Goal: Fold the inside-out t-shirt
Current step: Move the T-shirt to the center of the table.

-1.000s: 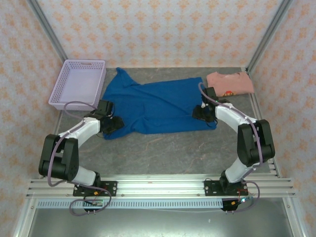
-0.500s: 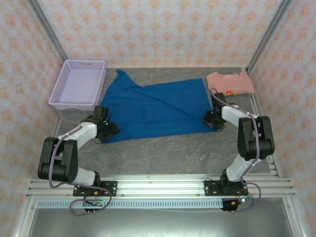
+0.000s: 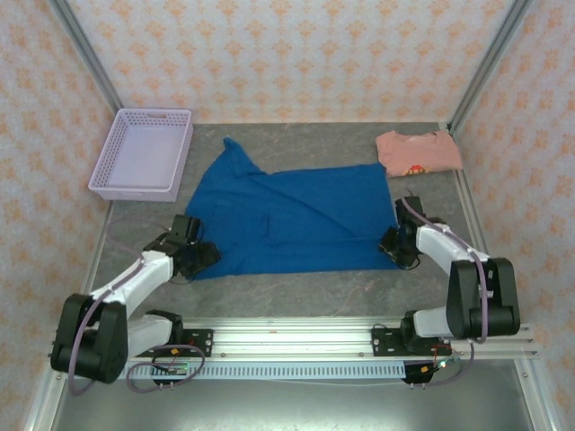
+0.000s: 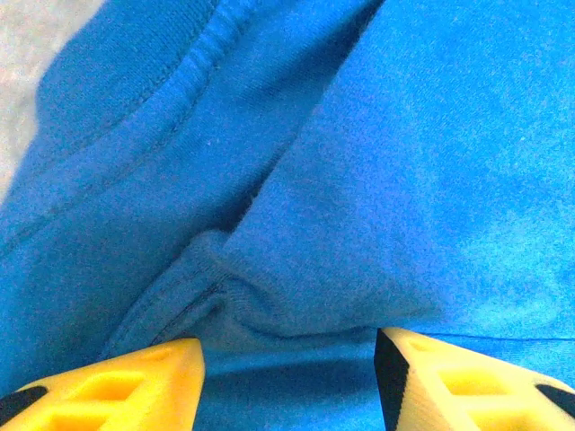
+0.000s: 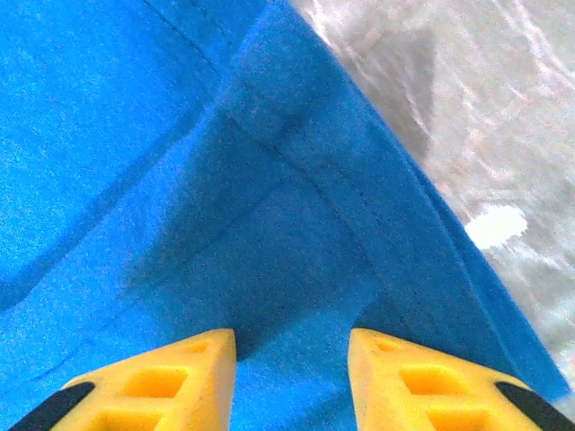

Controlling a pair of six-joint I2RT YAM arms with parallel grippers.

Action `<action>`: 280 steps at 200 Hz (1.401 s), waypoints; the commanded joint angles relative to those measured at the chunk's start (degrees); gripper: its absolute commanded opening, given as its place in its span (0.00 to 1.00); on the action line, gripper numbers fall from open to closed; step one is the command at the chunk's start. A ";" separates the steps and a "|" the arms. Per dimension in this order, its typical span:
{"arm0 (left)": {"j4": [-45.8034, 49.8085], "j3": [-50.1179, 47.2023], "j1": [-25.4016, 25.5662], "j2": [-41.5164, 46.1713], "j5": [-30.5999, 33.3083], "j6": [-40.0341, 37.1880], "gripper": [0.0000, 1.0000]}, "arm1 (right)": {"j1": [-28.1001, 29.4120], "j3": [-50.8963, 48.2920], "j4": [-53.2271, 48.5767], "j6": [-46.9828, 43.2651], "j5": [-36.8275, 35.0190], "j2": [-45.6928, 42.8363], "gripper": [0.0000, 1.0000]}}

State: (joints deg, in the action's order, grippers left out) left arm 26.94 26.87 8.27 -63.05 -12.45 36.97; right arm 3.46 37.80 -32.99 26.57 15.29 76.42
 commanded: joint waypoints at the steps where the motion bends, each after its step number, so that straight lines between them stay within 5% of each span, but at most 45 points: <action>1: 8.76 3.05 0.25 6.16 6.21 2.23 0.55 | 3.42 2.28 -2.99 -1.85 -4.16 -6.59 0.42; 22: 7.44 8.74 0.19 6.94 8.36 0.23 0.58 | 5.90 5.64 -0.06 -5.26 -5.59 -7.41 0.46; 72: -2.35 15.45 3.41 -8.18 -4.48 0.52 0.58 | 5.94 15.63 0.89 -6.49 -5.58 9.54 0.47; 121: -0.37 14.63 3.70 -16.89 -2.64 -3.11 0.58 | 3.43 20.59 -3.16 -8.43 -4.82 21.53 0.44; 221: 2.99 8.04 3.71 -14.28 -1.96 -4.85 0.59 | -0.04 5.80 -4.20 -3.85 -2.99 11.55 0.42; 280: 0.93 19.18 3.68 -8.66 6.11 -5.44 0.65 | 0.47 19.38 -0.75 -11.35 -3.40 11.99 0.47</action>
State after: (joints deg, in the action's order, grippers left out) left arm 29.71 39.94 12.01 -73.23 -12.47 32.91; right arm 3.81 50.87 -35.73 18.37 13.06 87.88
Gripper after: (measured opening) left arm 0.609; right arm 0.464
